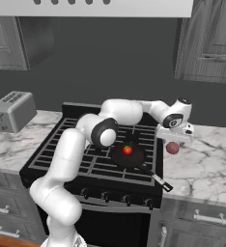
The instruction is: Place the pan on the front right burner on the stove. Then place the tomato and the onion in the pan and turn on the front right burner.
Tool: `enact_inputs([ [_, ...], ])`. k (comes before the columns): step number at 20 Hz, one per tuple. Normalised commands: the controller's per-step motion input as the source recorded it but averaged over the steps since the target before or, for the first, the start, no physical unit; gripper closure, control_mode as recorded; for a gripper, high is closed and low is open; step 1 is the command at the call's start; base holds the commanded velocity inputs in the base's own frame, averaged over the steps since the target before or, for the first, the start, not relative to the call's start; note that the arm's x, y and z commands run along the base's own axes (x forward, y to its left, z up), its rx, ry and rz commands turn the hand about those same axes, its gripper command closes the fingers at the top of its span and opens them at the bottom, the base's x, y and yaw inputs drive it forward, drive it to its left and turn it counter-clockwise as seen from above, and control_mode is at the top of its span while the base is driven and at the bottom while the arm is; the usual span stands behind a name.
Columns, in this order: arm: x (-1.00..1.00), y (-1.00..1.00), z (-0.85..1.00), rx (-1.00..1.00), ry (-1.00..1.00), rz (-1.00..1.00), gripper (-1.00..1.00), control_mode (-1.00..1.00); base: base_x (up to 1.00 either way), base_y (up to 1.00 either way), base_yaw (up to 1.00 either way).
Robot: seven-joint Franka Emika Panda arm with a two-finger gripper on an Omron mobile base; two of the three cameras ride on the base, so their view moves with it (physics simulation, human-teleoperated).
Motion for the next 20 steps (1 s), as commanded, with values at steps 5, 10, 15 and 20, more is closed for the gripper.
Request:
enact_inputs([
  [5, 0.0, 0.0, -0.16, 0.0, 0.0, 0.0, -1.0, -1.0, 0.0, 0.0, 0.0],
  [10, 0.02, 0.0, -0.14, 0.0, 0.0, 0.0, -1.0, -1.0, 0.0, 0.0, 0.0],
  [15, 0.04, 0.0, -0.12, 0.0, 0.0, 0.0, -1.0, -1.0, 0.0, 0.0, 0.0],
  [20, 0.02, 0.0, -0.07, 0.0, 0.0, 0.0, -1.0, -1.0, 0.0, 0.0, 0.0],
])
